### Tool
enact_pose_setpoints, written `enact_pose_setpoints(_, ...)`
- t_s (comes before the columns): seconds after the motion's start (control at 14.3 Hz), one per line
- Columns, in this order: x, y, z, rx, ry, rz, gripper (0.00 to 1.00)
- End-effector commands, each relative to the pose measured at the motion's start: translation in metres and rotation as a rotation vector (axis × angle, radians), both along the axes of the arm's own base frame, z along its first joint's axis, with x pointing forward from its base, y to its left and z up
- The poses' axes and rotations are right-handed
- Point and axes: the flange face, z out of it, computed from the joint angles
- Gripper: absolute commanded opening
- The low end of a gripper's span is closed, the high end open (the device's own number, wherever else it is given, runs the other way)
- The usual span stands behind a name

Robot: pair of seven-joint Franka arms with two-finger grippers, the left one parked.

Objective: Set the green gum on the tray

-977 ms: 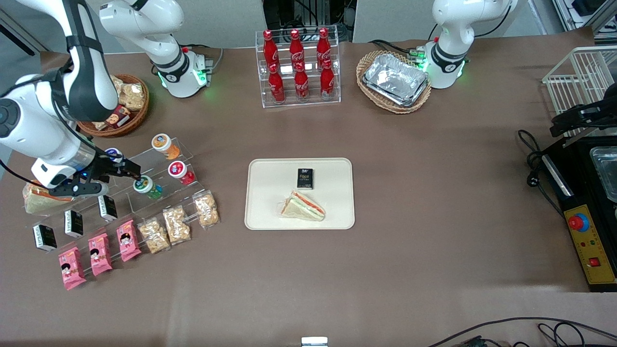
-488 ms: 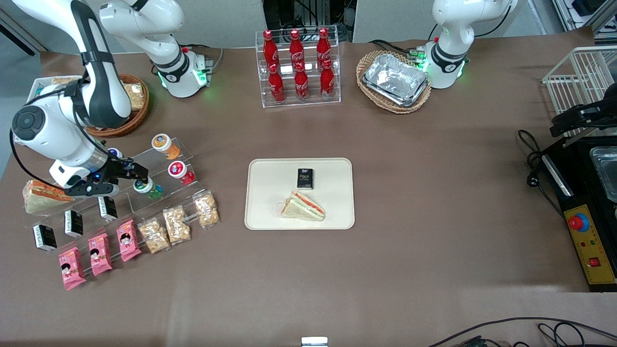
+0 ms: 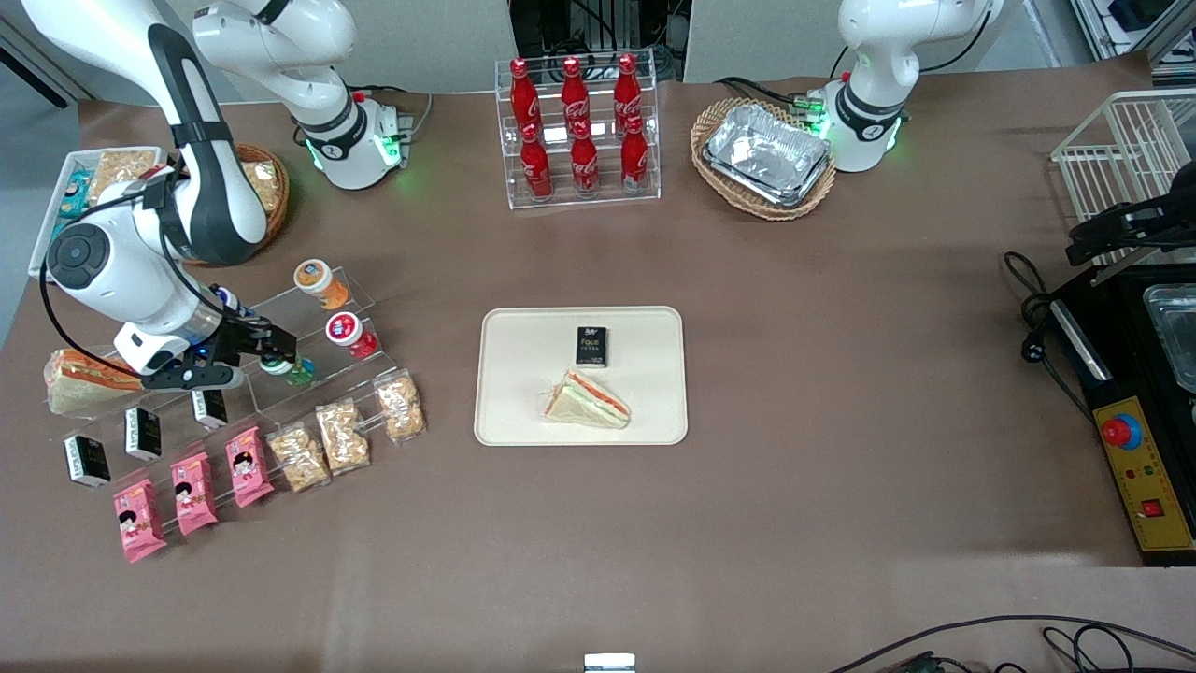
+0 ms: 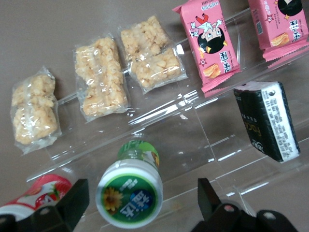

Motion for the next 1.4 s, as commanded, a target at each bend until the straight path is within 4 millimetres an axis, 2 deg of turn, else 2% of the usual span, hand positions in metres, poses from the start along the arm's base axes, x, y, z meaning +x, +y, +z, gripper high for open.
enact_pose_setpoints(0.0, -0.0005, 0.0013, -0.012, 0.007, -0.021, 0.004, 1.0)
enact_pose_setpoints(0.63, -0.0008, 0.0029, -0.0205, 0.007, -0.011, 0.005, 0.95)
enact_pose_setpoints(0.91, -0.0023, 0.003, -0.0208, 0.008, -0.009, 0.005, 0.77)
enact_pose_setpoints(1.12, -0.0023, 0.003, -0.0208, 0.008, -0.009, 0.004, 0.71)
enact_pose_setpoints(1.19, -0.0024, 0.0038, -0.0209, 0.008, -0.007, 0.005, 0.63)
enact_pose_setpoints(1.26, -0.0024, 0.0038, -0.0209, 0.008, -0.007, 0.005, 0.59)
enact_pose_setpoints(1.33, -0.0024, 0.0038, -0.0201, 0.008, -0.009, 0.005, 0.5)
